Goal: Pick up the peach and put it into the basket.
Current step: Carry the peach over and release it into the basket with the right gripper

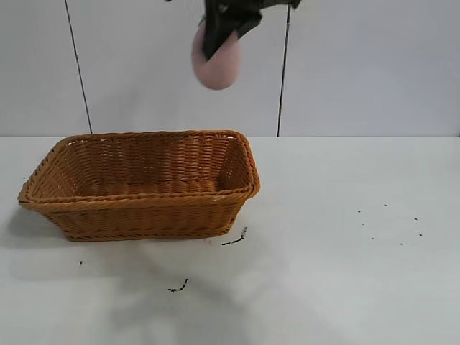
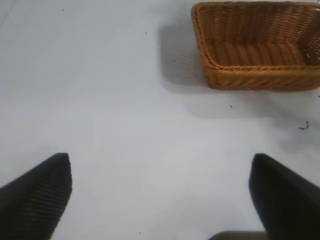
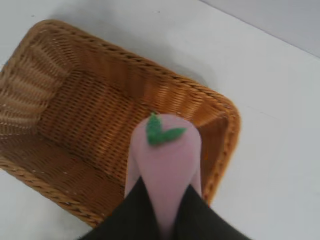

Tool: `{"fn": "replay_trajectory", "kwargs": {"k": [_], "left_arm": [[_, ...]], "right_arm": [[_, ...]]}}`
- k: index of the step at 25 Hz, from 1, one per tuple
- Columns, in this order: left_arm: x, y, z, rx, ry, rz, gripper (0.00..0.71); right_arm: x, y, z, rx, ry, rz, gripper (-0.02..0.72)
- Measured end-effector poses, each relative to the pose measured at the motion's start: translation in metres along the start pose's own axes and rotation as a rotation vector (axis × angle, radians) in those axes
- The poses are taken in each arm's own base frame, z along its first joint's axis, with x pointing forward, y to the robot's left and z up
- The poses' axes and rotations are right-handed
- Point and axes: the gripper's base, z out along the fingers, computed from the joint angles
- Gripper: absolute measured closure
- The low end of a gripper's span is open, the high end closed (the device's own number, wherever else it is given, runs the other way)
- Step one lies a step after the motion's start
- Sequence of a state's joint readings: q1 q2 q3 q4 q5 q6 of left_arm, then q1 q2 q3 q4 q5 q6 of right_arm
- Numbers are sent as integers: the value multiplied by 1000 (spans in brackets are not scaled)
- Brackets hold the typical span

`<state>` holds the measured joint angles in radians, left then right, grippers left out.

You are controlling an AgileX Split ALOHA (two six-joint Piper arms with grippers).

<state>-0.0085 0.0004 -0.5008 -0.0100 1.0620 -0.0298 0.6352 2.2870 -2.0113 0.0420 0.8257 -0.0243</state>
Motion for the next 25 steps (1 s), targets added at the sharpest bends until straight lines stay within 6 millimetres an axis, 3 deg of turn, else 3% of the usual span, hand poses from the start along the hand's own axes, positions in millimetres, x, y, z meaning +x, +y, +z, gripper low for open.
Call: {"fn": "replay_trajectory", "kwargs": {"k": [4,7,10,14,15,18,25], "left_arm": [[0,0,0,0,0,0,17],[0,0,0,0,0,0,17],[0,0,0,0,0,0,17],[0,0,0,0,0,0,17],[0,0,0,0,0,0,17],[0,0,0,0,0,0,17],[0,0,0,0,0,0,17]], "right_arm": [[11,0,35,4,19,-4,719],[15,-1,48,12,18,-11,716],[16,-2,50,14,20,-9,602],[10,-1,42,14,38,-3,159],[7,-1,38,14,37,-3,98],[-6,-1,25,13,19,-5,29],[-38,-2,-21,16,-42,-4,15]]}}
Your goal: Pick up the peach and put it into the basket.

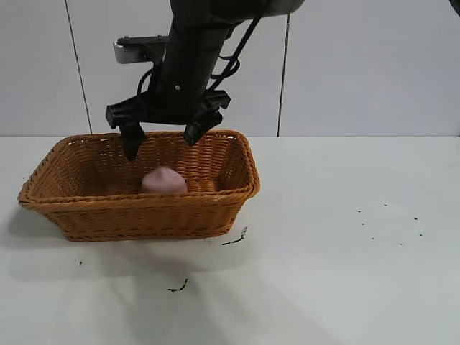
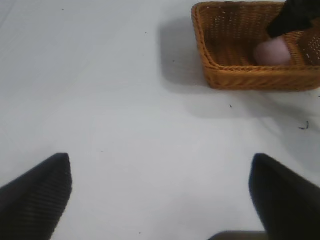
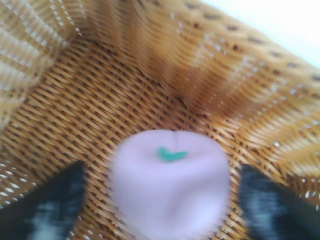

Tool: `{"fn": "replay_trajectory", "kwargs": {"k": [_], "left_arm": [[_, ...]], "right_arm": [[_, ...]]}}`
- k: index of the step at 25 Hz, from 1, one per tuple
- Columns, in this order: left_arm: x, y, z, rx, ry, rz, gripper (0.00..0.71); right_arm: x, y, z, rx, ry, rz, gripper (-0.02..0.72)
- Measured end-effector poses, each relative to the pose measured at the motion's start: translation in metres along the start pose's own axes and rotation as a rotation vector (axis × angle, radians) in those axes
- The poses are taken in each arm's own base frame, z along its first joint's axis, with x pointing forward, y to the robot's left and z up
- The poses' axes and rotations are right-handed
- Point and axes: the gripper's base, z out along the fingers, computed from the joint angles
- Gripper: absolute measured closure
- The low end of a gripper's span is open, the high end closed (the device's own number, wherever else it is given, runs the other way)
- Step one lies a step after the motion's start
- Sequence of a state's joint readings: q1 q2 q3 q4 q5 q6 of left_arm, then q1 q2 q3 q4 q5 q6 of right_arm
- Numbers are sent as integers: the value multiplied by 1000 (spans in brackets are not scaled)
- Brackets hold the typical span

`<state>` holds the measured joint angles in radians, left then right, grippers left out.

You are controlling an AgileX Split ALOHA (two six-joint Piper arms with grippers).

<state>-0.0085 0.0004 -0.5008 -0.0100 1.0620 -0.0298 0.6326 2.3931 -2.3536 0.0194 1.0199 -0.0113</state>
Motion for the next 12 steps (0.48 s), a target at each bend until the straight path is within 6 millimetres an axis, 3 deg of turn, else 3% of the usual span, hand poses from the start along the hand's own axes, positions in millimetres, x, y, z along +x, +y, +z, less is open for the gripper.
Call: {"fn": "replay_trajectory", "kwargs": {"k": [5,12], "left_arm": [[0,0,0,0,0,0,17],[0,0,0,0,0,0,17]], "right_arm": [[-12,-36,-23,36,-43,67,15],[8,-137,-35,155,33,225,12]]}}
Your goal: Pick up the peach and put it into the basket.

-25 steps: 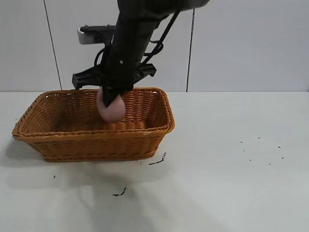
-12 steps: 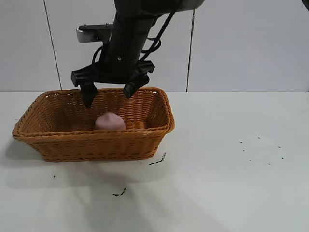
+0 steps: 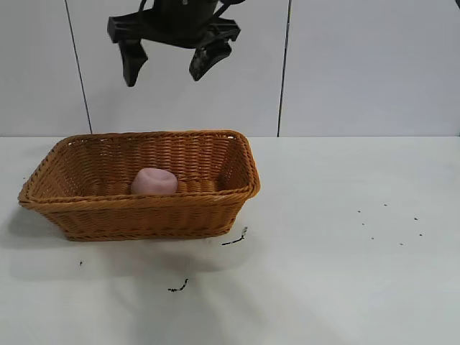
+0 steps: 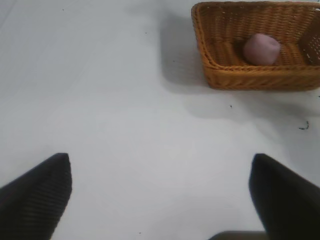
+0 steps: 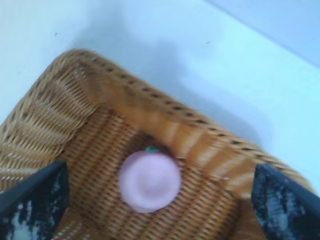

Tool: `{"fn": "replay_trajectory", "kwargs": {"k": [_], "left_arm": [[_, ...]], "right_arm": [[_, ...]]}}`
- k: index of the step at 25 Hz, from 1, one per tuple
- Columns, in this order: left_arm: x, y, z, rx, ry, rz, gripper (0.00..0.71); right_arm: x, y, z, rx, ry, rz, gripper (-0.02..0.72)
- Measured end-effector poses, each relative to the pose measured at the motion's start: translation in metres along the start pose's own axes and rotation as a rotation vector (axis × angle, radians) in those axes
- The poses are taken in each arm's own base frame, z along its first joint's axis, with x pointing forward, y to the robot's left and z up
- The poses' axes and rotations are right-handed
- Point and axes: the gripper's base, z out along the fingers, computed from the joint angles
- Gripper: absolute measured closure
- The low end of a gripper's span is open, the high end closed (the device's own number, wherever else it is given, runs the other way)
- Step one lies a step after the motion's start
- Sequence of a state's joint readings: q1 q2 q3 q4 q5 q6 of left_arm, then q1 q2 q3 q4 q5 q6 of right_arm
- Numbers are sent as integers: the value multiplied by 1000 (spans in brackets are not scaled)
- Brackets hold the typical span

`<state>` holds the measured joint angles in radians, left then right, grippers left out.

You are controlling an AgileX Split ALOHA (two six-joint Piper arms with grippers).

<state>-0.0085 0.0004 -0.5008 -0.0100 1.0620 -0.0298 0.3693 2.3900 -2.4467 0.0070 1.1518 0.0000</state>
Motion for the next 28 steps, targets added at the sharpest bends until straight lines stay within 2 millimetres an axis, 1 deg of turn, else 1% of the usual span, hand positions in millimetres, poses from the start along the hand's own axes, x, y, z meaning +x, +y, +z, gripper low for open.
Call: {"fn": "replay_trajectory", "kwargs": {"k": [5,8,11,13,15,16,19,22,25,26,27,28], "left_arm": [[0,0,0,0,0,0,17],[0,0,0,0,0,0,17],[0,0,0,0,0,0,17],[0,0,0,0,0,0,17],[0,0,0,0,0,0,17],[0,0,0,0,0,0,17],[0,0,0,0,0,0,17],[0,0,0,0,0,0,17],[0,0,0,0,0,0,17],[0,0,0,0,0,0,17],[0,0,0,0,0,0,17],[0,0,0,0,0,0,17]], "right_arm": [[9,-81,-4,86,40,129,7],[16,-121,-8,125,53,197,8],[23,-153,-17,163,50,249,8],[25,-166,-25,181,41,271,8],[26,-173,-32,193,32,283,8],[26,-174,-37,196,30,284,8],[30,-171,-48,194,43,286,8],[37,-165,-65,190,66,288,8],[50,-155,-97,183,80,292,8],[56,-150,-111,177,82,295,8],[61,-145,-129,179,70,293,8],[70,-140,-140,177,80,294,8]]}}
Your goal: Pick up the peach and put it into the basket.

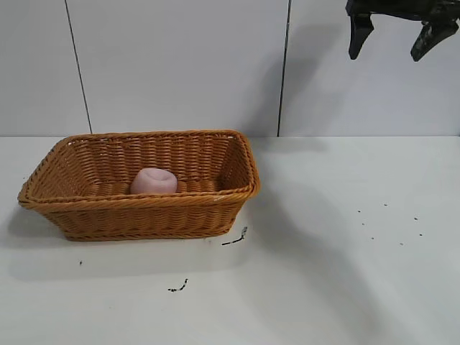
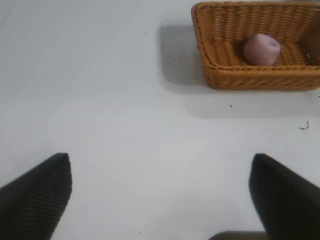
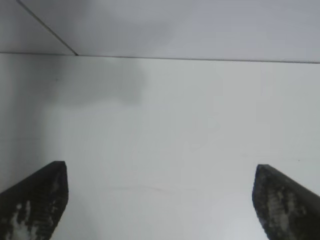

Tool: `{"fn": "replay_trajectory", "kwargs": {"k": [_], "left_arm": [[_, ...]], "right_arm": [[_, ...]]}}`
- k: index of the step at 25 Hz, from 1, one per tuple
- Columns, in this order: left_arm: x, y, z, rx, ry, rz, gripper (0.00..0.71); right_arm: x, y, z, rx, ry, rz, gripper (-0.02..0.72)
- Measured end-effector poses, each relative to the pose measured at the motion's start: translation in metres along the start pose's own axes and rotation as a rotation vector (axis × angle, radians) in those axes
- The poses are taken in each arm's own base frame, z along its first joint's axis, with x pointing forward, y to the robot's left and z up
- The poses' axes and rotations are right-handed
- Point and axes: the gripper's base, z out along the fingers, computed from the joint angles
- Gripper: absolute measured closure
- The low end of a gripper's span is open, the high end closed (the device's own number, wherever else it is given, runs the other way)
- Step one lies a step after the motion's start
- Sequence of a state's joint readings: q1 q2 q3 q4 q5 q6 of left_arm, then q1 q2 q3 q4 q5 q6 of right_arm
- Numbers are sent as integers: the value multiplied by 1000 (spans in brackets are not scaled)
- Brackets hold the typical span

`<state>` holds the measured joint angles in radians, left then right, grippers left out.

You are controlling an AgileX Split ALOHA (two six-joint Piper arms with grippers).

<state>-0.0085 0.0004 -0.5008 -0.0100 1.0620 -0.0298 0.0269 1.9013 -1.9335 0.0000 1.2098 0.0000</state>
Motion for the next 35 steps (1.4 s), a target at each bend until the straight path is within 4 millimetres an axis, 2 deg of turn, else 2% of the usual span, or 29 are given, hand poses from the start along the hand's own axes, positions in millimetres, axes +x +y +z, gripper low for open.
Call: {"fn": "replay_trajectory", "kwargs": {"k": [3,6,10,13,19,23,27,30,35], "left_arm": [[0,0,0,0,0,0,17],[0,0,0,0,0,0,17],[0,0,0,0,0,0,17],[0,0,0,0,0,0,17],[0,0,0,0,0,0,17],[0,0,0,0,0,0,17],[0,0,0,0,0,0,17],[0,0,0,0,0,0,17],[0,0,0,0,0,0,17]], "right_arm": [[37,0,-51,0,-21,0,8],[82,0,-90,0,-39,0,8],[150,0,-129,-1,-76,32,8],[201,0,-141,-2,-92,43,8],[298,0,-142,-3,-146,44,8],[341,-1,-138,9,-275,39,8],[363,-2,-128,15,-400,29,8],[374,-2,-113,15,-398,26,8],[374,-2,-113,14,-411,25,8]]}}
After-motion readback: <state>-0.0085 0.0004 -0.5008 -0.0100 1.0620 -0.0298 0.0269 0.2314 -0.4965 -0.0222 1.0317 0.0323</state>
